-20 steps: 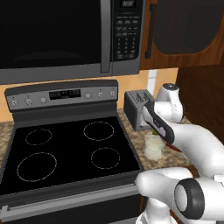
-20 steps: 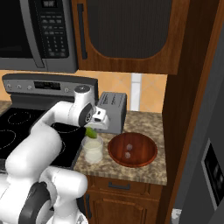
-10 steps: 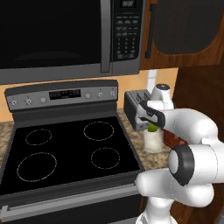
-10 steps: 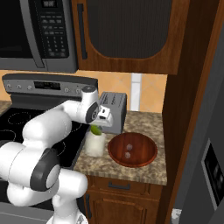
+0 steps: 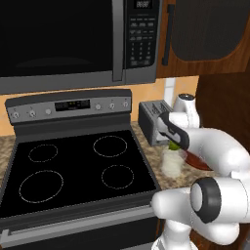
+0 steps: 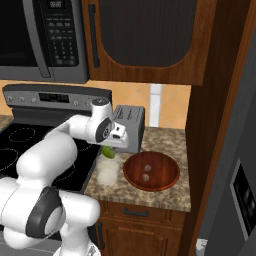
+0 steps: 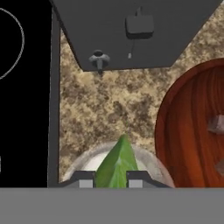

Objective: Grab a lemon wedge from the fridge and one ice cube from the ice bowl, and put them in the glass of lemonade.

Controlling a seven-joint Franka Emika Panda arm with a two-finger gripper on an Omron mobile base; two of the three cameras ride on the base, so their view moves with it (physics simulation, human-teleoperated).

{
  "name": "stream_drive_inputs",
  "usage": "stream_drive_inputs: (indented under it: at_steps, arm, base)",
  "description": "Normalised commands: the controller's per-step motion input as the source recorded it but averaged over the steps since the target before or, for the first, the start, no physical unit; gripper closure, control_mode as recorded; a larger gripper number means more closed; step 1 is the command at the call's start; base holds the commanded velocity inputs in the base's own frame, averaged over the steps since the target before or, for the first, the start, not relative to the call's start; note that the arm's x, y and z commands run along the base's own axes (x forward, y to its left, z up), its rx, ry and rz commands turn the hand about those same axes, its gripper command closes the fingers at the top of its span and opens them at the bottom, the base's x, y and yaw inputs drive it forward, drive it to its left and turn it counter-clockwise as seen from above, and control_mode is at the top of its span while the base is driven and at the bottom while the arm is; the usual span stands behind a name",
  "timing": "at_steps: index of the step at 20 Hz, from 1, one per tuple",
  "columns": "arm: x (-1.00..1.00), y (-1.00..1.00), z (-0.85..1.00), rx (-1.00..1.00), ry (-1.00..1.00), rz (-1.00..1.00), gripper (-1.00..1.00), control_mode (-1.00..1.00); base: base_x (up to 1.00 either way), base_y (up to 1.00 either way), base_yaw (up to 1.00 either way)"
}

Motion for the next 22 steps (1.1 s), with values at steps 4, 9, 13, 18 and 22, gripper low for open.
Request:
stream_drive_inputs:
  at_steps: [4, 9, 13, 18, 22]
  arm:
    - [-0.33, 0.30, -0.35, -0.04, 0.00, 0.00, 1.00, -1.00]
    - [-0.46, 0.20, 0.07, -0.01, 0.00, 0.00, 1.00, -1.00]
    - [-0.31, 0.00, 0.26, 0.00, 0.04, 0.00, 1.00, -1.00]
    - [0.24, 0.00, -0.14, -0.01, 0.09, 0.00, 1.00, -1.00]
    - [0.58, 0.00, -0.29, -0.01, 0.10, 0.00, 1.00, -1.00]
  base:
    - [0.00, 0.00, 0.00]
    - [0.00, 0.00, 0.00]
    - [0.00, 0.00, 0.00]
    - [0.00, 0.00, 0.00]
    - [0.00, 0.00, 0.00]
